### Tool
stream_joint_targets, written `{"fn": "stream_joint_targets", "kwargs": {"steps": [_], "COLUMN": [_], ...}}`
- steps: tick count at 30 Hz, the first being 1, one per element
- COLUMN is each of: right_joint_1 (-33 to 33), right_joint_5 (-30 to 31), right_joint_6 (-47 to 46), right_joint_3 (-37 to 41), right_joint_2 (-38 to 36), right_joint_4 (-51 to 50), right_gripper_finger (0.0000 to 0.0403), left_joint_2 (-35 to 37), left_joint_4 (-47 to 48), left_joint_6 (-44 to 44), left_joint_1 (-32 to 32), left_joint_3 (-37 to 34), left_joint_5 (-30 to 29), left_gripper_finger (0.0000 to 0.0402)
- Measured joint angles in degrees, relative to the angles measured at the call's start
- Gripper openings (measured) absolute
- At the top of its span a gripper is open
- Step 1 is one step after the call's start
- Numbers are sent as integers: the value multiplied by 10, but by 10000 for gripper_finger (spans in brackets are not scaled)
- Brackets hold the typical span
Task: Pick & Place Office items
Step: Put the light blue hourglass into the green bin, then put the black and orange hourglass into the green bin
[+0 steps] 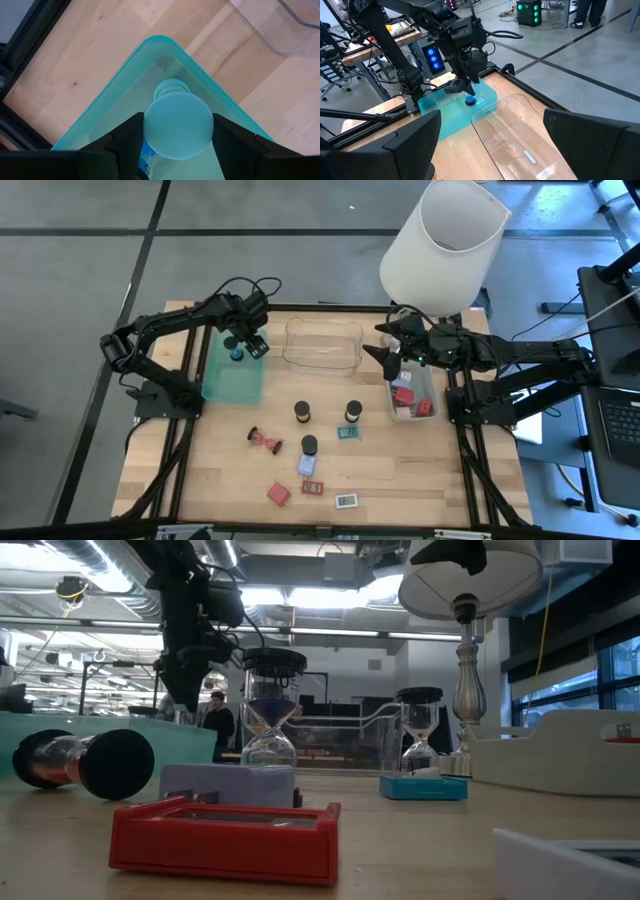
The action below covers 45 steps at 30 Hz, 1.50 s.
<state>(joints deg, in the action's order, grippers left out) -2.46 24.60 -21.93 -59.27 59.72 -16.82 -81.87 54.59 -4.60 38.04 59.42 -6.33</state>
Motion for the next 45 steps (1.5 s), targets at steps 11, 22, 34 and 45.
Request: {"fn": "stream_joint_targets", "kwargs": {"steps": [11,22,34,45], "right_joint_1": [0,0,0,0], "right_joint_5": [0,0,0,-2], "right_joint_6": [0,14,14,12], "right_joint_3": [0,0,0,0], "right_joint_2": [0,0,0,0], "right_joint_4": [-1,-1,-1,0], "right_gripper_finger": [354,354,354,354], "left_joint_2": [0,0,0,10], "left_joint_4": [0,9,9,58], "left_joint_6": [-39,-97,-112,-93], "left_joint_1": [0,0,-1,-3], "left_joint_3": [0,-1,-1,70], "left_joint_5": [-2,-1,-29,-12], "left_gripper_finger": [206,206,249,250]}}
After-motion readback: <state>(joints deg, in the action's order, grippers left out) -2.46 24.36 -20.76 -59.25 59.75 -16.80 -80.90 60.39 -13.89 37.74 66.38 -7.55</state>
